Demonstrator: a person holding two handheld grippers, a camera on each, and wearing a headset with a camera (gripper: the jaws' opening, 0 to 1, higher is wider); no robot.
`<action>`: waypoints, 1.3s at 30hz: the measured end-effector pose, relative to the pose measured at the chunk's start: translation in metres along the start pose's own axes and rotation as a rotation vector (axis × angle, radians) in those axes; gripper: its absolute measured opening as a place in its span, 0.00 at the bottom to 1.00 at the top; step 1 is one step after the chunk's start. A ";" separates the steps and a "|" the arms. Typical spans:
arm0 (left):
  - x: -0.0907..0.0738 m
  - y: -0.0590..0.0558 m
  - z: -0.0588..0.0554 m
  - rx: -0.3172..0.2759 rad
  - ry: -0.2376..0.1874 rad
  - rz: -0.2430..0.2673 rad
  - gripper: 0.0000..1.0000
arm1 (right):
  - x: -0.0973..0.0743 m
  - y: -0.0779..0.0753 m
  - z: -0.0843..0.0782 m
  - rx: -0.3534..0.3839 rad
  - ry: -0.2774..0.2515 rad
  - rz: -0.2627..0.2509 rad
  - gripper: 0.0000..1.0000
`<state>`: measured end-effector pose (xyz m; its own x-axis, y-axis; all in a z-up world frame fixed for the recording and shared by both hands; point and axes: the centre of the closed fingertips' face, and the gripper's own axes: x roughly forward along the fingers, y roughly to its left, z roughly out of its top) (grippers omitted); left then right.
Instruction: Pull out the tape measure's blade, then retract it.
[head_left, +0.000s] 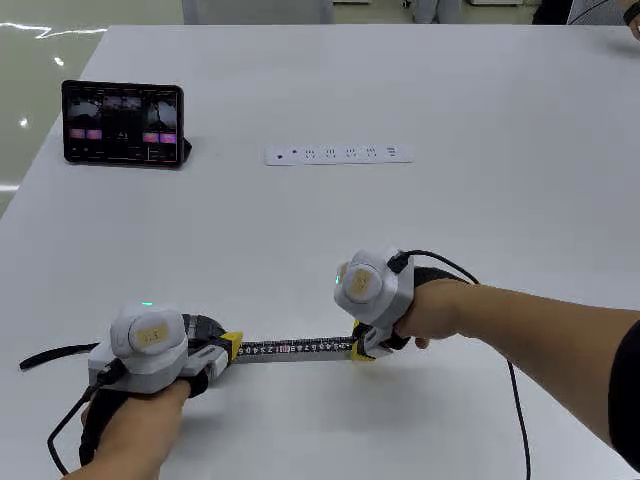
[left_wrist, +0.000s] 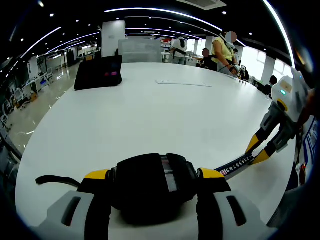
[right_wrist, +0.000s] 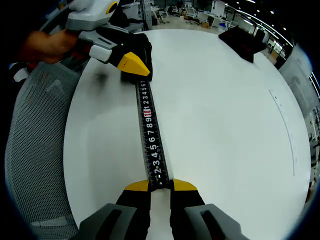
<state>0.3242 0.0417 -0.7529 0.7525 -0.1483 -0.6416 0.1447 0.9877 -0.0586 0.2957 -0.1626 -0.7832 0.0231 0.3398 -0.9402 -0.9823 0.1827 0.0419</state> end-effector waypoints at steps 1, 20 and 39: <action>0.000 0.000 0.000 0.000 0.000 0.000 0.66 | 0.000 0.000 0.000 0.000 0.000 0.000 0.11; 0.000 0.001 0.000 0.000 0.009 -0.002 0.66 | 0.003 0.000 0.009 0.009 -0.004 -0.004 0.10; -0.001 0.000 -0.001 -0.001 0.017 -0.003 0.66 | 0.005 0.002 0.016 0.016 -0.010 0.001 0.10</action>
<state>0.3233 0.0420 -0.7531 0.7410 -0.1505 -0.6544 0.1463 0.9873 -0.0613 0.2969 -0.1461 -0.7828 0.0245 0.3491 -0.9368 -0.9791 0.1975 0.0480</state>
